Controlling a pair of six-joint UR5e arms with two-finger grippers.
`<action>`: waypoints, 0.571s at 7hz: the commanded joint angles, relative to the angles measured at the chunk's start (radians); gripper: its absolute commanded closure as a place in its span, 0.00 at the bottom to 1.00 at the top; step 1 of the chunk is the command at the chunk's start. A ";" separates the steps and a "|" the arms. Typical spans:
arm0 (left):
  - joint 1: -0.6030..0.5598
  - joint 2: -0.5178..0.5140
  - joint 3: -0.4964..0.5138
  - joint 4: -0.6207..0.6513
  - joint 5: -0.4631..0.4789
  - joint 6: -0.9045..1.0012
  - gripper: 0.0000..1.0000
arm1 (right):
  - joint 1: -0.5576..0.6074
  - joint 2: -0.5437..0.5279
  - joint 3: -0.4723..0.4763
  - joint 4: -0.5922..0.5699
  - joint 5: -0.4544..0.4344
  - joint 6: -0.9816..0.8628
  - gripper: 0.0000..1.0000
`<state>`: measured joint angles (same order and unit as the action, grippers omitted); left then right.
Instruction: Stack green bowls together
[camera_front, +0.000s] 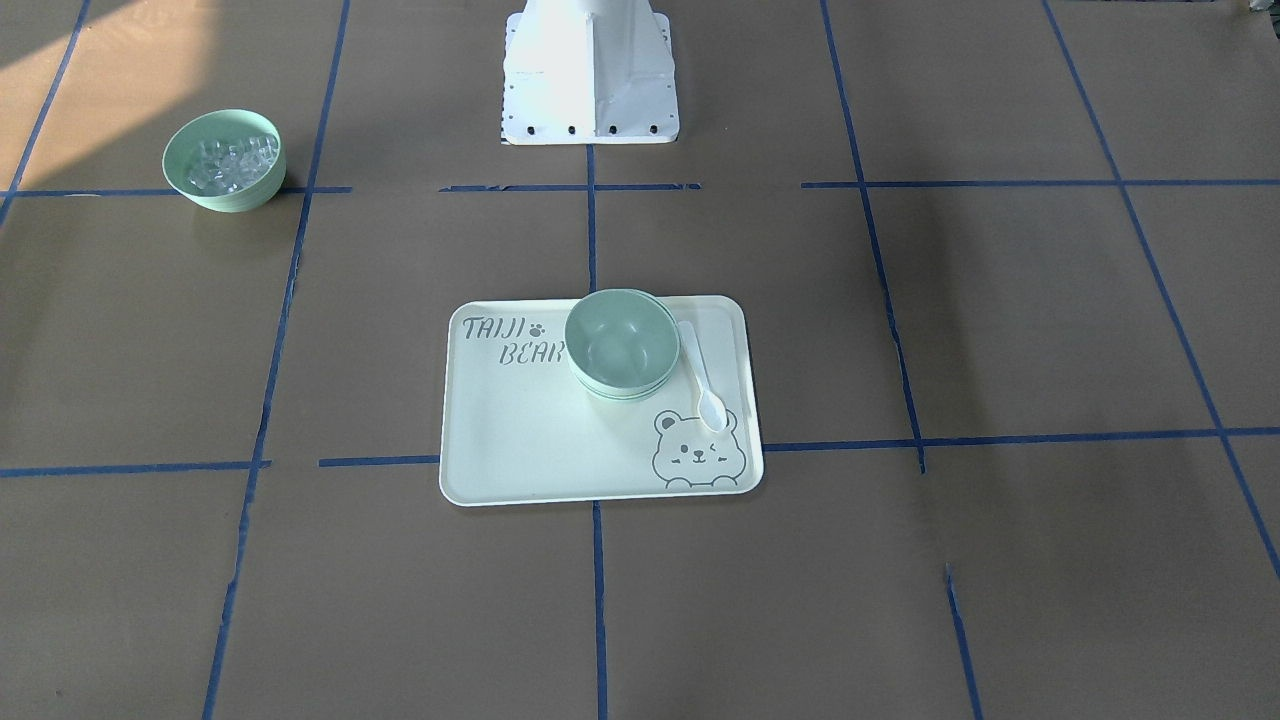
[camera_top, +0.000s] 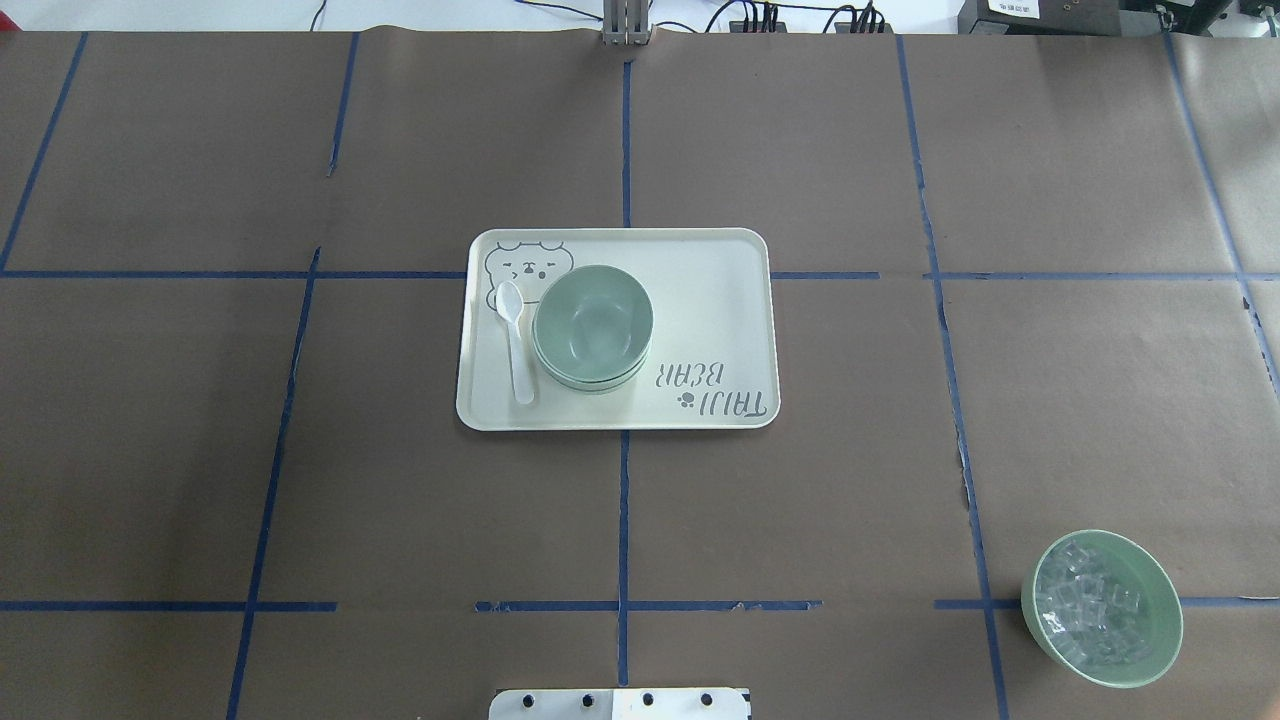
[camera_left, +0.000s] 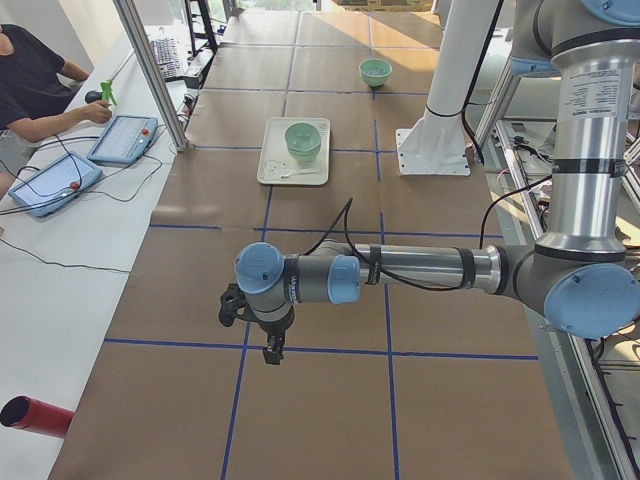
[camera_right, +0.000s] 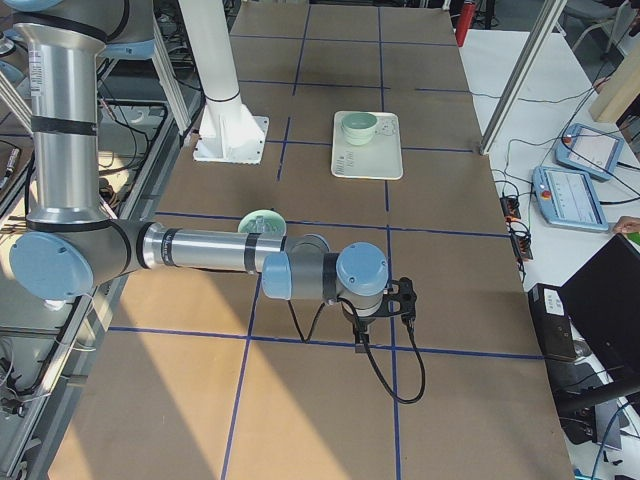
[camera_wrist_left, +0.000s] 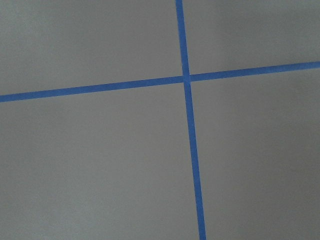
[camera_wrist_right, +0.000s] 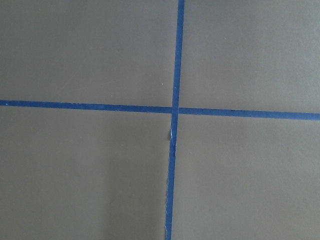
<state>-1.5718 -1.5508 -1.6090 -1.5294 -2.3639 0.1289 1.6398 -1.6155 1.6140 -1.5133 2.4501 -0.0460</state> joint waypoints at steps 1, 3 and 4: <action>-0.001 -0.002 0.000 0.000 0.000 0.000 0.00 | 0.000 0.000 0.001 0.001 0.001 0.000 0.00; -0.005 -0.002 0.000 0.000 0.000 0.000 0.00 | 0.000 0.000 0.001 0.001 0.001 0.000 0.00; -0.007 -0.002 0.000 0.000 0.000 0.000 0.00 | 0.000 -0.001 0.003 0.001 0.001 0.000 0.00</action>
<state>-1.5767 -1.5523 -1.6092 -1.5294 -2.3639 0.1289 1.6398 -1.6155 1.6157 -1.5125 2.4509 -0.0460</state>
